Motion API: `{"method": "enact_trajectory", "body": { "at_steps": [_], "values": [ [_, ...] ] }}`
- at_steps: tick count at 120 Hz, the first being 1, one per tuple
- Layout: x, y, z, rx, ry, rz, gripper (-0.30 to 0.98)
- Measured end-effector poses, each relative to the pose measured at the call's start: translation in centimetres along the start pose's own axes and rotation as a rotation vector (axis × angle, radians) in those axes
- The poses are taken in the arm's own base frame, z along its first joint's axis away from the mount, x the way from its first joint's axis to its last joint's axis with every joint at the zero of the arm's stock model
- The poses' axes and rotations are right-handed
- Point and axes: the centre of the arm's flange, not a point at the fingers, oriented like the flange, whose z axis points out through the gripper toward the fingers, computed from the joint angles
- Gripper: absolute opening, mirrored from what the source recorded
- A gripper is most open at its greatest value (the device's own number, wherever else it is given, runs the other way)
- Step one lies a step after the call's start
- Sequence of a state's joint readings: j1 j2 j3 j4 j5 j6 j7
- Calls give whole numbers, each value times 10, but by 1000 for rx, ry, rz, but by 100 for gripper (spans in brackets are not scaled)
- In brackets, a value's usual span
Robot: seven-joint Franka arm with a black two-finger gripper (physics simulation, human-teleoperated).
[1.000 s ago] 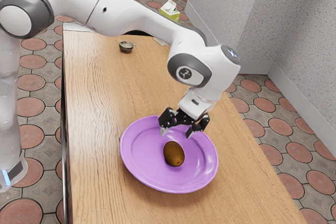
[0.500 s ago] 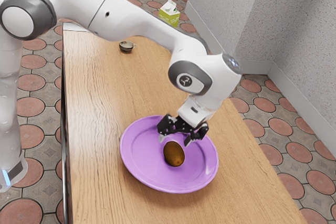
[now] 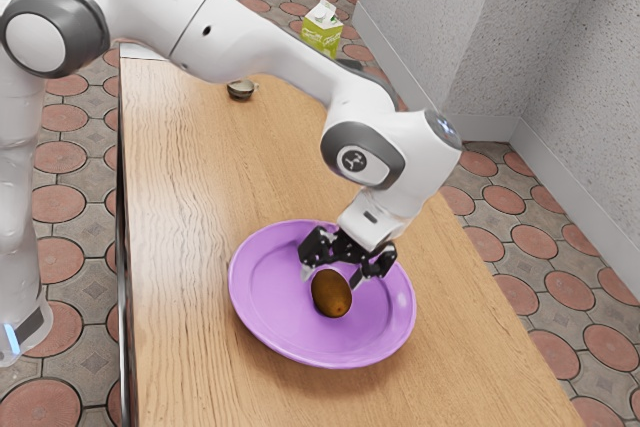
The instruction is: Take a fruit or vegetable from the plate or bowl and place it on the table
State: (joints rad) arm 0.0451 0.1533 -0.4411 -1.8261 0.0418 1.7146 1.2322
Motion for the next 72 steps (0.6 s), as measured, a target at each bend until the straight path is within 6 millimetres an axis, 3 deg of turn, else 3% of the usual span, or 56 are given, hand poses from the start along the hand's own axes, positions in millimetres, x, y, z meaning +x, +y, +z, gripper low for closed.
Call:
{"method": "enact_trajectory", "body": {
  "at_steps": [72],
  "values": [
    [16, -4, 2, 30, 36, 18, 69]
  ]
}}
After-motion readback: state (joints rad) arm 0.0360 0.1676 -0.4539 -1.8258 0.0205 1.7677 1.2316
